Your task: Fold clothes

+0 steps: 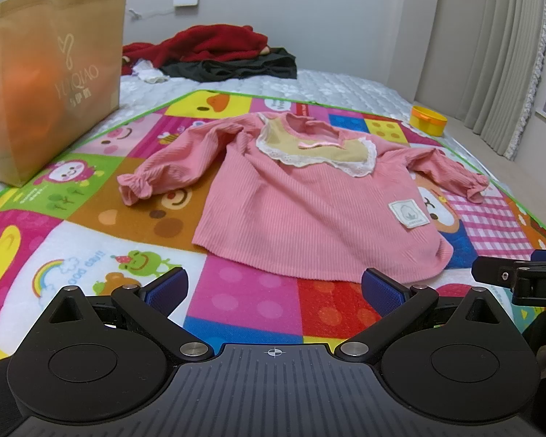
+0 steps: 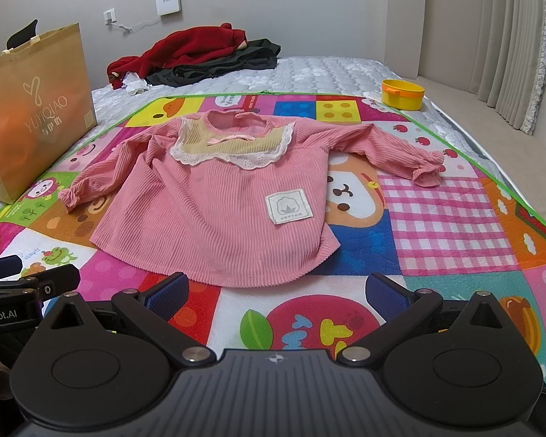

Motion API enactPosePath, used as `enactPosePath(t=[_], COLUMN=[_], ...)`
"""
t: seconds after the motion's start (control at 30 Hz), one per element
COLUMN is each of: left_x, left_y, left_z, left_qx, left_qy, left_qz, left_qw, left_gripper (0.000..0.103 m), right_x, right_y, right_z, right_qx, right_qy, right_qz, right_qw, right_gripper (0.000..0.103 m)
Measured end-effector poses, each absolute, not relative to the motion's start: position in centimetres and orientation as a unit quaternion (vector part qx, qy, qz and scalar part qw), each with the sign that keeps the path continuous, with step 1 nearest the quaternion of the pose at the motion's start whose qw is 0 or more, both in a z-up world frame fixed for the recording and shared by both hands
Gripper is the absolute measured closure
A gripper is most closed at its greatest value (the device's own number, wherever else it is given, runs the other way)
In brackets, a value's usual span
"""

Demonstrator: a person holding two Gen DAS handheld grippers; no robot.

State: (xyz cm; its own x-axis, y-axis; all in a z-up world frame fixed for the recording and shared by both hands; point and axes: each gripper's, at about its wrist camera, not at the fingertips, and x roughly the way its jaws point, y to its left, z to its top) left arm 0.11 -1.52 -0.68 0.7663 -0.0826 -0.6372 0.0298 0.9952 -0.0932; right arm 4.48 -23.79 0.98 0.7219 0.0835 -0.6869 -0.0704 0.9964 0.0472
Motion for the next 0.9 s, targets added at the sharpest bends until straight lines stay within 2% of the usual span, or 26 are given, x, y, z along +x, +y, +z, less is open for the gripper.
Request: enactPosePath(t=[0.3,0.43,0.57,0.67,0.77,0.9], left_x=[0.3,2.0,5.1,8.6,12.9,17.0], left_y=[-1.5,-1.2,-0.8,-1.0,-0.6,1.5], left_z=[-0.7,-0.3,0.7,0.9,-0.1,-3.2], left_qx=[-0.039,-0.067,-0.095,-0.077,-0.062,-0.089], left_qy=[0.347,0.383,0.386,0.380,0.377,0.379], left_qz=[-0.028,-0.081,-0.132,-0.124,-0.094,-0.038], left_qw=[0.937,0.918,0.908,0.914,0.919,0.920], left_gripper=[0.000,0.000,0.000,0.000,0.000,0.000], right_x=[4.7,6.9,10.9,14.2,18.1,21.6], right_y=[-23.7,-24.8,-26.8,-28.1,-29.1,-29.3], right_z=[1.0,1.7,3.1,1.9,-1.5,-5.1], right_qx=[0.007,0.038,0.067,0.096,0.132,0.134], right_qy=[0.377,0.410,0.416,0.428,0.449,0.453], right_qz=[0.042,0.084,0.119,0.118,0.109,0.099], right_qw=[0.925,0.907,0.899,0.891,0.877,0.876], right_gripper=[0.000,0.000,0.000,0.000,0.000,0.000])
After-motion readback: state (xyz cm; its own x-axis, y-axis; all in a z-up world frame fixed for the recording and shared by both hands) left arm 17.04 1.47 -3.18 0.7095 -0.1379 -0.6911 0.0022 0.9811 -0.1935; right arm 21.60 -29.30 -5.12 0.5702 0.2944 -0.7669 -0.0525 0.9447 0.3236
